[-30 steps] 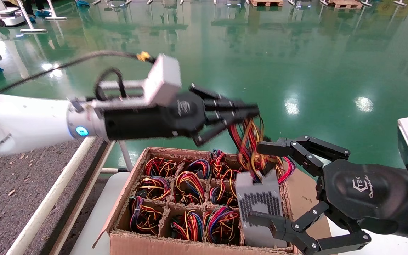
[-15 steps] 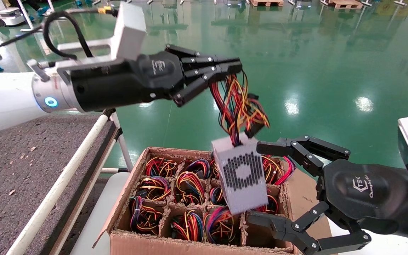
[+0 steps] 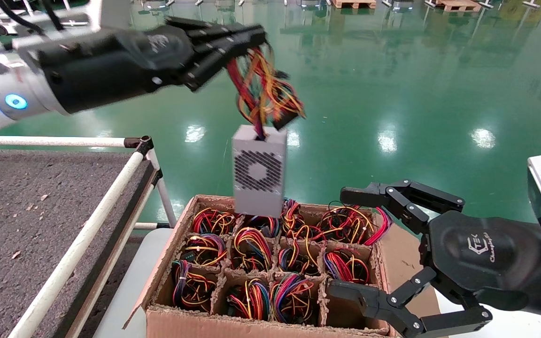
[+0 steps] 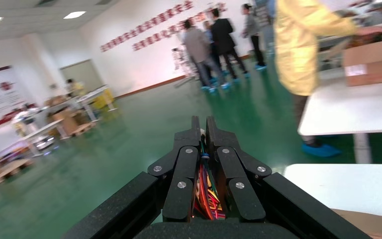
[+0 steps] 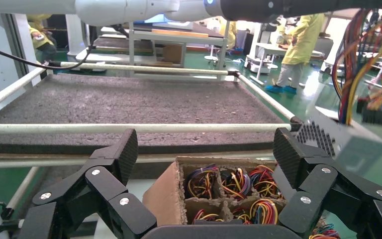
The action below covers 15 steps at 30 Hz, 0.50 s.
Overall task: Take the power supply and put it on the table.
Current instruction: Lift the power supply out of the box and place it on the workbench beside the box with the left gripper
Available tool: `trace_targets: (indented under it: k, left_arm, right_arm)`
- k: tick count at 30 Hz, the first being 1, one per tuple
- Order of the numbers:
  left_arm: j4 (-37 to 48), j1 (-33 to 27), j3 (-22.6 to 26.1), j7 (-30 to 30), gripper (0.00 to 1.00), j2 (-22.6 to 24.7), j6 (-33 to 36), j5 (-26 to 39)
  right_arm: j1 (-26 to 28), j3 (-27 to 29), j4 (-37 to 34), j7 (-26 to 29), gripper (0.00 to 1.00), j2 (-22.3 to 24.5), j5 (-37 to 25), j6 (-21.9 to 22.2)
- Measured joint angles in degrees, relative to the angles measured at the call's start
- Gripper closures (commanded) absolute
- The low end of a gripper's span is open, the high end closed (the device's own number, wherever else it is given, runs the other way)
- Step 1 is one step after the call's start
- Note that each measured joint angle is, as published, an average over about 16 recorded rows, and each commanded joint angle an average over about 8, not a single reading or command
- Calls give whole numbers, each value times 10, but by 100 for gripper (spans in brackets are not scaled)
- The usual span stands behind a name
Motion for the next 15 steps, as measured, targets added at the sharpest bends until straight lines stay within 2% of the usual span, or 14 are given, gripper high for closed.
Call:
trace_targets:
  k: [8,15]
  left_arm:
    - [43,-28,3,13,100,-32,-35,8]
    - [81,-44,9,24,100,-61,-104,16]
  right_arm:
    - [0,0,0,0,0,0,0,0]
    - [0,0,0,0,0,0,0,0]
